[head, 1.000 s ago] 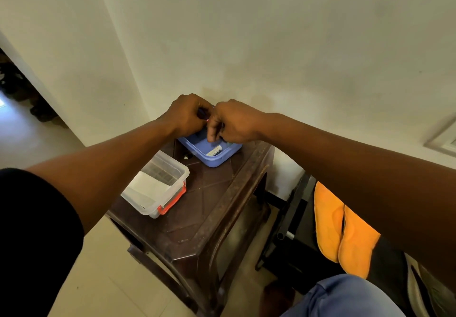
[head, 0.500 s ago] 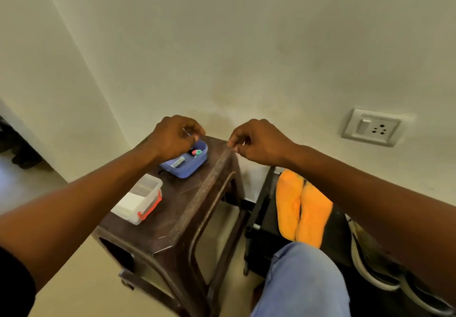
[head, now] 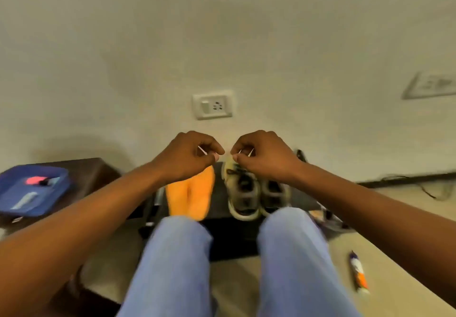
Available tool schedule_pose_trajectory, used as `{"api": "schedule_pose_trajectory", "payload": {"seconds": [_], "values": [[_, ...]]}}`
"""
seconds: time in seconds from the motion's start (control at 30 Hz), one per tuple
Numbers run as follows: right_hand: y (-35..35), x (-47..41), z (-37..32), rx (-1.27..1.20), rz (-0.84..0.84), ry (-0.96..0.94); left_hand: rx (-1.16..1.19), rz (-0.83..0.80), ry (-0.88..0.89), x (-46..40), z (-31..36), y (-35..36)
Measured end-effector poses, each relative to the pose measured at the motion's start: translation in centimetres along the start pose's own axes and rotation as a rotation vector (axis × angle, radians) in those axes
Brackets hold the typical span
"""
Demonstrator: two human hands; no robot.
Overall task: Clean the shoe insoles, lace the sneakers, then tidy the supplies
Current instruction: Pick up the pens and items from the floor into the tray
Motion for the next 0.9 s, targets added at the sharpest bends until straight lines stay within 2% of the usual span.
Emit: {"api": "schedule_pose_trajectory", "payload": {"seconds": [0.1,0.23,0.37,0.47,0.63,0.9], "values": [[-3.9,4.7,8.0,0.024,0.083,0.144,0.105,-0.088,0.079,-4.2,5.2,7.2],[-6.3,11.4,18.6,0.026,0.193,0.331,0.208,-0.289,0.146,-8.0,10.6,18.1],[-3.8,16.8,29.1,0.012,0.219,0.571,0.249,-0.489,0.162,-9.6,13.8,28.7],[1.0,19.2,36.2,-0.002,0.134,0.743,0.286,-0.604,0.108,-10.1,13.9,36.2],[10.8,20.6,45.5,-0.035,-0.049,0.970,0.310,-0.724,-0.157,-9.9,10.8,46.0],[24.1,21.2,53.5,-0.046,-0.208,1.163,0.265,-0.833,-0.687,-6.2,3.7,57.6]]}}
Point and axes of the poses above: each hand's wrist, its own x-axis away from the middle knuckle, its own y-axis out of the palm, z = x × y, the point moved 9 cm from there along -x, towards the middle knuckle, and after that the axes turned 9 degrees about y, right-handed, at the moved point
